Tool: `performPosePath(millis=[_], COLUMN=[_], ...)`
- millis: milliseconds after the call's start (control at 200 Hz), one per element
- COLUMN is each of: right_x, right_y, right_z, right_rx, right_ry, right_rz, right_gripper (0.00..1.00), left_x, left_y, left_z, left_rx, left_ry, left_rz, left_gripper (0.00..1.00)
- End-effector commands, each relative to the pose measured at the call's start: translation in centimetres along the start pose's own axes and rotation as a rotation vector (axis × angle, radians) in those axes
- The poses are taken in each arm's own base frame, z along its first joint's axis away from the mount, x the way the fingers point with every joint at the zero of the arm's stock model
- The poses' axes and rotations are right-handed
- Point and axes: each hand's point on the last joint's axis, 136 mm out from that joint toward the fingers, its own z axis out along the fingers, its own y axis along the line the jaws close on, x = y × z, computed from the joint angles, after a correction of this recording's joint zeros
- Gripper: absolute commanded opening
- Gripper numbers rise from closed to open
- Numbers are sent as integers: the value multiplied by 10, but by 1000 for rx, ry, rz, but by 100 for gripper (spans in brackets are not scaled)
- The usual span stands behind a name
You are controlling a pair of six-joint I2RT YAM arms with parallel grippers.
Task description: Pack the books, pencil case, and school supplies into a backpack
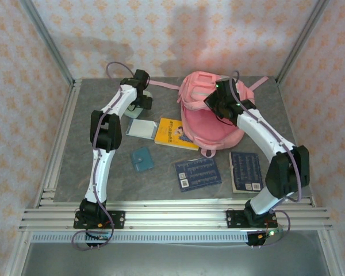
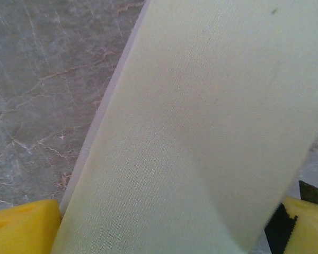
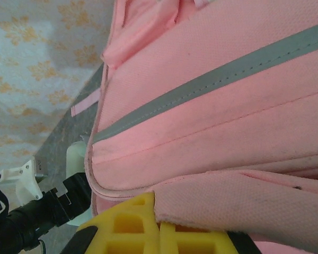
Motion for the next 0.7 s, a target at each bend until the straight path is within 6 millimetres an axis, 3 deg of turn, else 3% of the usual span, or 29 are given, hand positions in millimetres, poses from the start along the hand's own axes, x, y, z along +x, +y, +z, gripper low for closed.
performPosePath(millis=[0, 160, 380, 495, 691], right_x=[-9, -11, -18, -27, -41], right_y=[3, 8, 17, 28, 51], right_z=[4, 2, -4, -12, -24], right_rx=[0, -8, -21, -44, -94], right_ry=[-12, -15, -30, -60, -91], right_rz=[9, 5, -1, -22, -34], right_gripper=[0, 0, 0, 0, 0], left_x=[7, 6, 6, -6, -21], left_y=[10, 8, -17, -11, -6], left_z=[7, 5, -8, -30, -90], left_rx=[-60, -22, 134, 136, 213], left_ry=[33, 36, 73, 25, -73], left_rz=[-4, -36, -122, -192, -292], left_gripper=[94, 85, 61, 57, 49])
